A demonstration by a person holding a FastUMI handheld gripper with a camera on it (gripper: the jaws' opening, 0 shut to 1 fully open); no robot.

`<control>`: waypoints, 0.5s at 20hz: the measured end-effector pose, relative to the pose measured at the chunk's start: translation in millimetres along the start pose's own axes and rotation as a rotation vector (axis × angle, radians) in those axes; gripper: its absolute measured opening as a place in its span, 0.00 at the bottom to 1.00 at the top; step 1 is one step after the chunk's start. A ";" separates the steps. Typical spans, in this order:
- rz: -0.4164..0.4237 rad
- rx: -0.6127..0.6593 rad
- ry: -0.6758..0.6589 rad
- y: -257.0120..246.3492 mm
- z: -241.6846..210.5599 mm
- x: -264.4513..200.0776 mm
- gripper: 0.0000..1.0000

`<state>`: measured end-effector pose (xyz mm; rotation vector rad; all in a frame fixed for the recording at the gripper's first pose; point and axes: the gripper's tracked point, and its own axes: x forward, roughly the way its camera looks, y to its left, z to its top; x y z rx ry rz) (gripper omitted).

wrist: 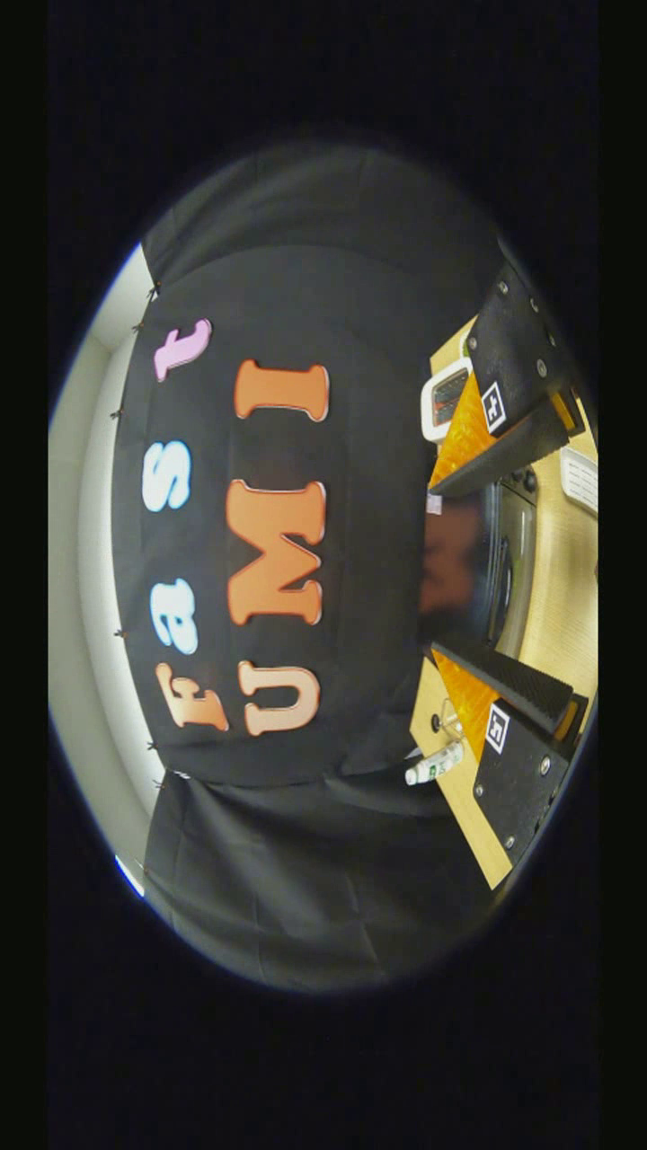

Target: Open the toaster oven, put the food inside, and close the toaster oven door.

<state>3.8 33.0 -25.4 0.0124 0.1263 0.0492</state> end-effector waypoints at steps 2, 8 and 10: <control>-0.003 0.004 -0.065 -6.4 23.9 -9.1 0.94; -0.007 0.005 -0.176 -19.2 66.4 -31.1 0.94; 0.001 0.018 -0.213 -19.9 77.1 -36.7 0.94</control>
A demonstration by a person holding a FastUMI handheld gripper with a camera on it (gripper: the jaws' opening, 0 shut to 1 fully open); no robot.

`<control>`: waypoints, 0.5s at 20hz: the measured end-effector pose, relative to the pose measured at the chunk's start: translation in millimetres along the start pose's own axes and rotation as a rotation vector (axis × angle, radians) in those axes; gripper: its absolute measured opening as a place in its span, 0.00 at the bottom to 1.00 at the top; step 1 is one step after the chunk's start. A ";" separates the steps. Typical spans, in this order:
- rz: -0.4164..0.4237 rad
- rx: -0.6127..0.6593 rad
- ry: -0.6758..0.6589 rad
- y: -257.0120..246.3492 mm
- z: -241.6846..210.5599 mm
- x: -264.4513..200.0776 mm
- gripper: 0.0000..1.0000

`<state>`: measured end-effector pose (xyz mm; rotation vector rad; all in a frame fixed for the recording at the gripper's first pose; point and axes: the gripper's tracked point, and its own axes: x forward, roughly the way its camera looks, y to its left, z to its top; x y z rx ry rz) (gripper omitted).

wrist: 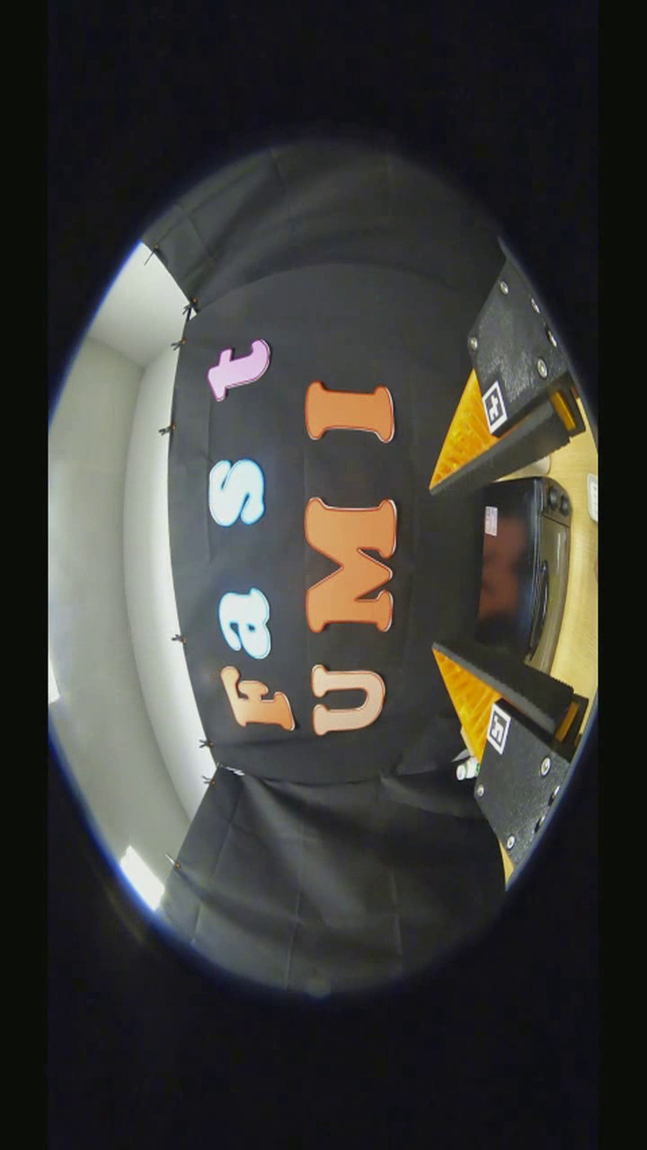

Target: Open the toaster oven, put the food inside, and close the toaster oven door.

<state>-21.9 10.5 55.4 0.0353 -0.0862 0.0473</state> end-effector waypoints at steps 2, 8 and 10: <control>0.006 0.003 -0.037 -1.0 10.0 -0.5 0.94; 0.011 -0.006 -0.085 0.5 27.9 -3.2 0.94; 0.015 -0.004 -0.095 -0.1 30.3 -3.7 0.94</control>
